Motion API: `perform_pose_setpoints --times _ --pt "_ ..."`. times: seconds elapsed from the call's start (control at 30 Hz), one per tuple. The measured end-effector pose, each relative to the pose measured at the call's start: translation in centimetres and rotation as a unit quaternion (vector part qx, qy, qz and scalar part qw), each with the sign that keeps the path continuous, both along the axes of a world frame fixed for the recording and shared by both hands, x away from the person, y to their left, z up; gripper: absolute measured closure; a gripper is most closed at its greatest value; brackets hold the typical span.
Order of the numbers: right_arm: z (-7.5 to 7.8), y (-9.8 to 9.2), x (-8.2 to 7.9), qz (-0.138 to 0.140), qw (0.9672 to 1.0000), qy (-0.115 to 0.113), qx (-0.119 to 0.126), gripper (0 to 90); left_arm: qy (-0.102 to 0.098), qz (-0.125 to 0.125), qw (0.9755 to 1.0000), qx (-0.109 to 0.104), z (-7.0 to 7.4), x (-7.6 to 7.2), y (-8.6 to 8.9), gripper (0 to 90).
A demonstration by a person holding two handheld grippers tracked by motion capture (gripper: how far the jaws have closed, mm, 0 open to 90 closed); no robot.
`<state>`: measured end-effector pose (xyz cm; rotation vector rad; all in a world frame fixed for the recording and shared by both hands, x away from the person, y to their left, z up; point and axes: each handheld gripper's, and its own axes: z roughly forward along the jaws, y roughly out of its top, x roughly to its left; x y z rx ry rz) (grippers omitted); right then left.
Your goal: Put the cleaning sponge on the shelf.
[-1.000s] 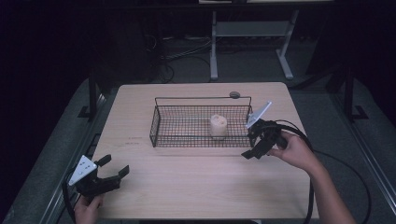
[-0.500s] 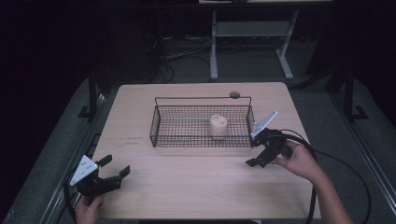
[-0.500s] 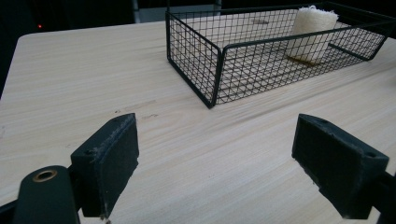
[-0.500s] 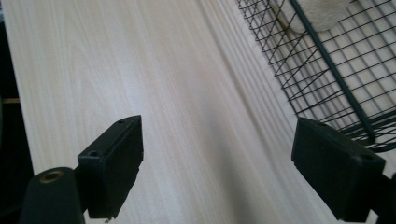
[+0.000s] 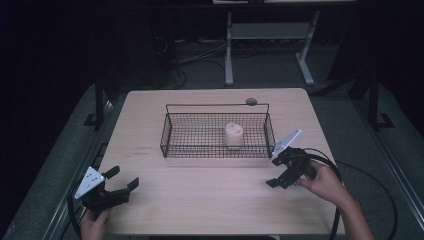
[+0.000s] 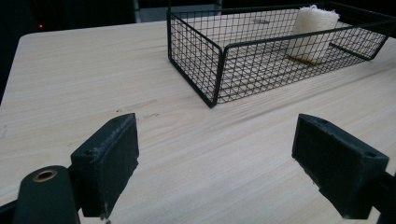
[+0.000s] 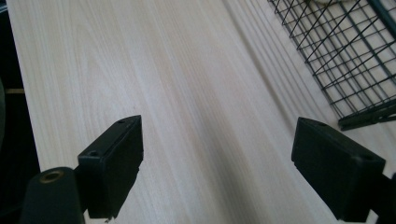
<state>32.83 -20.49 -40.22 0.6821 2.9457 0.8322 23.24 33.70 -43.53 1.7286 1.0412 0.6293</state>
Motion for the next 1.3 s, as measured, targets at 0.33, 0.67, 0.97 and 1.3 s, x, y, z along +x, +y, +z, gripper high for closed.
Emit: perform_pose_setpoints --times 0.33,0.67,0.97,1.3 --pt "-1.2 -0.9 -1.1 -0.007 0.9999 0.0 0.007 16.4 0.0 0.0 1.0 0.002 0.0 0.0 0.0 13.9" --pt "-2.2 -1.8 -2.3 -0.016 0.9998 0.002 0.01 16.4 0.0 0.0 1.0 0.003 0.0 -0.1 0.0 13.9" --pt "-2.8 -2.1 -3.3 -0.017 0.9997 -0.001 0.016 16.3 0.0 -0.001 1.0 0.004 0.0 0.0 0.0 13.9" --pt "-3.3 -2.5 -4.5 -0.024 0.9993 -0.001 0.03 16.3 0.001 -0.001 1.0 0.006 -0.1 0.0 -0.1 14.0"
